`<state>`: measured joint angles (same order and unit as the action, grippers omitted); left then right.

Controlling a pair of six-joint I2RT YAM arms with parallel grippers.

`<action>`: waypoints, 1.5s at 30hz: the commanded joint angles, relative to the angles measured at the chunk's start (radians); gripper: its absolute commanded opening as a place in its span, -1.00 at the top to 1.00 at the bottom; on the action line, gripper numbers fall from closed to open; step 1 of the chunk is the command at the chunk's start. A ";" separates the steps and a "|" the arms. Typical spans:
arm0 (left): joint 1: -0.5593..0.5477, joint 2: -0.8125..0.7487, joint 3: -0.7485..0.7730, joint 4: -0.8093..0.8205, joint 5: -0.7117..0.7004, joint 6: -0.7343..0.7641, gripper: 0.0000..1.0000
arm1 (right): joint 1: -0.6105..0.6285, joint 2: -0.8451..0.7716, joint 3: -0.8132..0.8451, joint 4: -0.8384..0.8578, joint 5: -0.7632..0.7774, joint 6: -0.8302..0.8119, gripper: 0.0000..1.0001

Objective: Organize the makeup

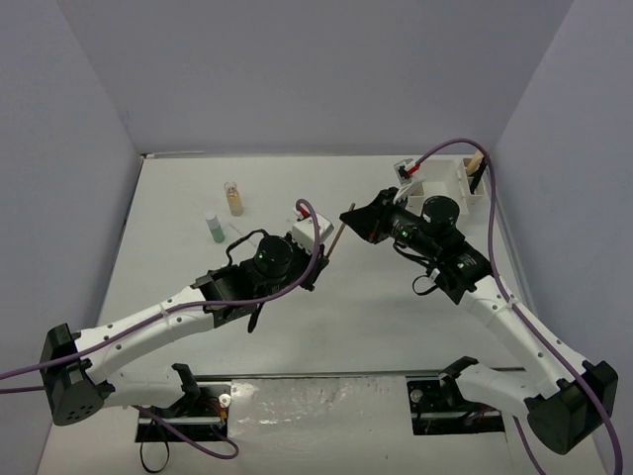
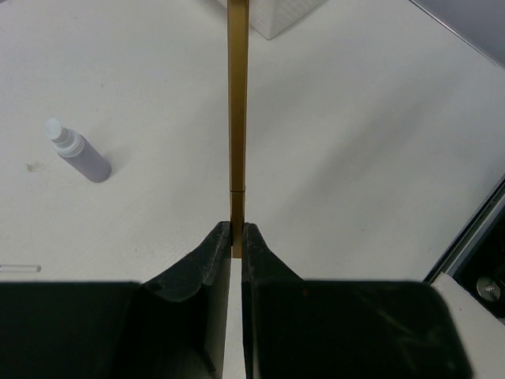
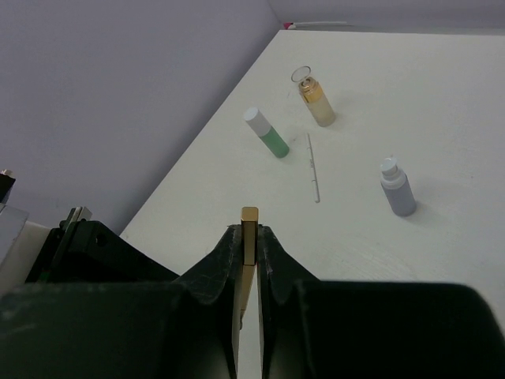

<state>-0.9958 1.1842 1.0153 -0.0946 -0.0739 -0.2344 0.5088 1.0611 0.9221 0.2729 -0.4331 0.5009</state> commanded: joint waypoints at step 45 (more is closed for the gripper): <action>0.585 -0.133 -0.128 -0.432 -0.004 -0.338 -0.94 | -0.345 0.559 0.235 0.440 0.691 -0.537 1.00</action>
<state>-0.4184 1.0557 0.8593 -0.5522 -0.0836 -0.5541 0.1780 1.6062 1.1444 0.5827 0.2299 -0.0320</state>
